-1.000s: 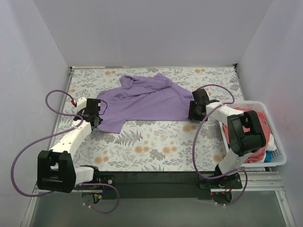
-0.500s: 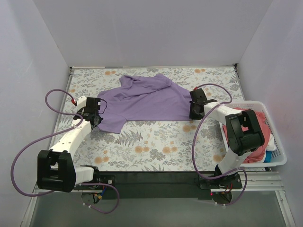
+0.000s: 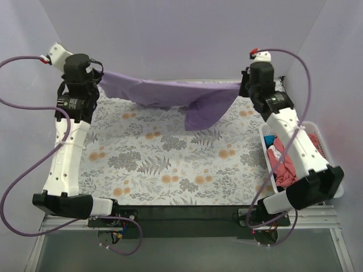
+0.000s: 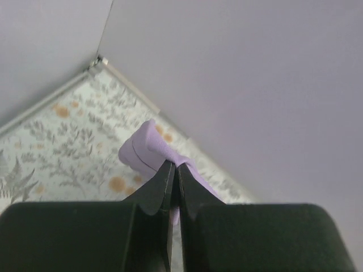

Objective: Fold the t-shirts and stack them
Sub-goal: Flatten the tshirt out, then fold the tshirt

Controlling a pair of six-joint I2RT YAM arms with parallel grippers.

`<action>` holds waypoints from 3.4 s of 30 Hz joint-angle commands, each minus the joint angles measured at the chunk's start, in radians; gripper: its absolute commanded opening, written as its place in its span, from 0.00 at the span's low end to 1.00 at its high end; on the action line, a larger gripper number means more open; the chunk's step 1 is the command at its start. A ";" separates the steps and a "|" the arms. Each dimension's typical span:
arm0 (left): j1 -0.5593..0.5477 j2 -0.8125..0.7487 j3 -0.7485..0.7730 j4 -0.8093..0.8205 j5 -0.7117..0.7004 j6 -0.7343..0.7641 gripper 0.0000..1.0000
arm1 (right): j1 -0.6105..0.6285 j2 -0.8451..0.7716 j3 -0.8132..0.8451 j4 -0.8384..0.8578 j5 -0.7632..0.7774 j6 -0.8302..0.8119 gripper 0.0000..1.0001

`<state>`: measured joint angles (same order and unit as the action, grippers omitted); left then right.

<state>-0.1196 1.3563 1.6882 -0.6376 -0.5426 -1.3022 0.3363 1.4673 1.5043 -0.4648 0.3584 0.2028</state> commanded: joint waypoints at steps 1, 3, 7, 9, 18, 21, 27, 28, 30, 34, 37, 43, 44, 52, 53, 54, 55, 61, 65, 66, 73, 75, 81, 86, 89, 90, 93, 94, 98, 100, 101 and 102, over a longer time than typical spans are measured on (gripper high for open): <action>0.011 -0.126 0.149 -0.031 -0.106 0.073 0.00 | -0.002 -0.178 0.099 -0.029 0.057 -0.121 0.01; 0.011 -0.217 0.172 0.015 -0.120 0.124 0.00 | -0.003 -0.241 0.129 -0.028 0.047 -0.149 0.01; 0.011 -0.341 0.235 0.104 -0.134 0.231 0.00 | -0.002 -0.405 0.168 -0.023 -0.008 -0.200 0.01; 0.011 -0.380 0.254 0.145 -0.146 0.282 0.00 | -0.002 -0.468 0.169 -0.006 -0.025 -0.235 0.01; 0.008 -0.339 0.265 0.251 -0.040 0.435 0.00 | -0.002 -0.515 0.160 0.000 -0.162 -0.272 0.01; 0.008 -0.274 0.216 0.259 -0.005 0.454 0.00 | -0.002 -0.467 0.142 -0.005 -0.176 -0.279 0.01; 0.008 -0.096 -0.017 0.328 0.062 0.449 0.00 | -0.002 -0.319 -0.034 0.055 -0.141 -0.275 0.01; 0.008 -0.067 -0.109 0.349 0.069 0.446 0.00 | -0.002 -0.293 -0.062 0.080 -0.113 -0.282 0.01; 0.009 0.033 -0.180 0.413 0.069 0.436 0.00 | -0.005 -0.202 -0.150 0.159 -0.079 -0.287 0.01; 0.014 0.249 -0.237 0.476 0.088 0.397 0.00 | -0.039 -0.015 -0.245 0.319 -0.036 -0.293 0.01; 0.029 0.434 -0.188 0.480 0.150 0.344 0.00 | -0.088 0.138 -0.237 0.415 -0.065 -0.270 0.01; 0.049 0.682 -0.042 0.472 0.245 0.296 0.00 | -0.151 0.415 -0.109 0.491 -0.171 -0.270 0.01; 0.055 0.732 -0.023 0.458 0.272 0.285 0.00 | -0.155 0.444 -0.090 0.491 -0.179 -0.276 0.01; 0.081 0.880 0.175 0.397 0.377 0.245 0.00 | -0.204 0.610 0.072 0.492 -0.233 -0.284 0.01; 0.081 0.894 0.206 0.388 0.382 0.245 0.00 | -0.213 0.623 0.100 0.492 -0.234 -0.284 0.01; 0.083 0.926 0.232 0.375 0.391 0.235 0.00 | -0.218 0.631 0.109 0.491 -0.240 -0.284 0.01; 0.083 0.938 0.281 0.362 0.401 0.224 0.00 | -0.221 0.637 0.119 0.491 -0.243 -0.284 0.01; 0.083 0.882 0.265 0.260 0.428 0.117 0.00 | -0.247 0.646 0.137 0.492 -0.279 -0.284 0.01; 0.083 0.789 0.162 0.156 0.368 0.034 0.00 | -0.258 0.634 0.116 0.489 -0.305 -0.283 0.01; 0.083 0.768 0.145 0.142 0.363 0.015 0.00 | -0.257 0.631 0.109 0.491 -0.315 -0.281 0.01; 0.083 0.626 0.077 -0.002 0.377 -0.091 0.00 | -0.263 0.593 0.070 0.468 -0.338 -0.279 0.01; 0.083 0.571 0.045 -0.014 0.389 -0.114 0.00 | -0.264 0.576 0.059 0.466 -0.334 -0.283 0.01; 0.083 0.439 -0.067 -0.040 0.441 -0.178 0.00 | -0.267 0.544 0.028 0.428 -0.326 -0.296 0.01; 0.083 0.362 -0.168 -0.048 0.458 -0.193 0.00 | -0.270 0.519 0.002 0.407 -0.309 -0.304 0.01; 0.083 0.328 -0.211 -0.057 0.474 -0.204 0.00 | -0.272 0.496 -0.022 0.397 -0.288 -0.302 0.01; 0.083 0.320 -0.225 -0.060 0.477 -0.209 0.00 | -0.272 0.490 -0.036 0.396 -0.289 -0.302 0.01; 0.083 0.282 -0.271 -0.062 0.490 -0.226 0.00 | -0.272 0.469 -0.056 0.390 -0.280 -0.296 0.01; 0.083 0.274 -0.280 -0.063 0.501 -0.230 0.00 | -0.270 0.461 -0.065 0.384 -0.279 -0.295 0.01; 0.083 0.227 -0.306 -0.089 0.518 -0.244 0.00 | -0.272 0.442 -0.090 0.371 -0.271 -0.287 0.01; 0.083 0.205 -0.328 -0.091 0.523 -0.247 0.00 | -0.272 0.433 -0.101 0.370 -0.257 -0.278 0.01; 0.083 0.199 -0.335 -0.093 0.526 -0.249 0.00 | -0.272 0.430 -0.108 0.367 -0.254 -0.275 0.01; 0.083 0.187 -0.341 -0.100 0.532 -0.253 0.00 | -0.272 0.430 -0.110 0.362 -0.250 -0.270 0.01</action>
<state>-0.0422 1.6218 1.3643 -0.7132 -0.0322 -1.5345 0.0776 1.9530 1.4048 -0.1020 0.0727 -0.0807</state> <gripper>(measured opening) 0.015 0.031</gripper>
